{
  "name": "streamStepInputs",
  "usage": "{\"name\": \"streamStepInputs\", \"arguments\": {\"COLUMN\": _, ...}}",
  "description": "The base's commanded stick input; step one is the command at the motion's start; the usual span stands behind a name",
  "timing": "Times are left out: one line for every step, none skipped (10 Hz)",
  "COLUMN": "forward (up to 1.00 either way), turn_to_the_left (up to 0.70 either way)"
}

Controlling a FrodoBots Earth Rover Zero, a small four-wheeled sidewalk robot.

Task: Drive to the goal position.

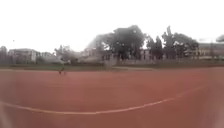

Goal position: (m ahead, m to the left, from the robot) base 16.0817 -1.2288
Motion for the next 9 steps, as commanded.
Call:
{"name": "streamStepInputs", "arguments": {"forward": 0.7, "turn_to_the_left": 0.0}}
{"name": "streamStepInputs", "arguments": {"forward": 0.7, "turn_to_the_left": 0.0}}
{"name": "streamStepInputs", "arguments": {"forward": 0.7, "turn_to_the_left": 0.0}}
{"name": "streamStepInputs", "arguments": {"forward": 0.7, "turn_to_the_left": 0.0}}
{"name": "streamStepInputs", "arguments": {"forward": 0.7, "turn_to_the_left": 0.0}}
{"name": "streamStepInputs", "arguments": {"forward": 0.7, "turn_to_the_left": 0.0}}
{"name": "streamStepInputs", "arguments": {"forward": 0.7, "turn_to_the_left": 0.0}}
{"name": "streamStepInputs", "arguments": {"forward": 0.7, "turn_to_the_left": 0.0}}
{"name": "streamStepInputs", "arguments": {"forward": 0.7, "turn_to_the_left": 0.0}}
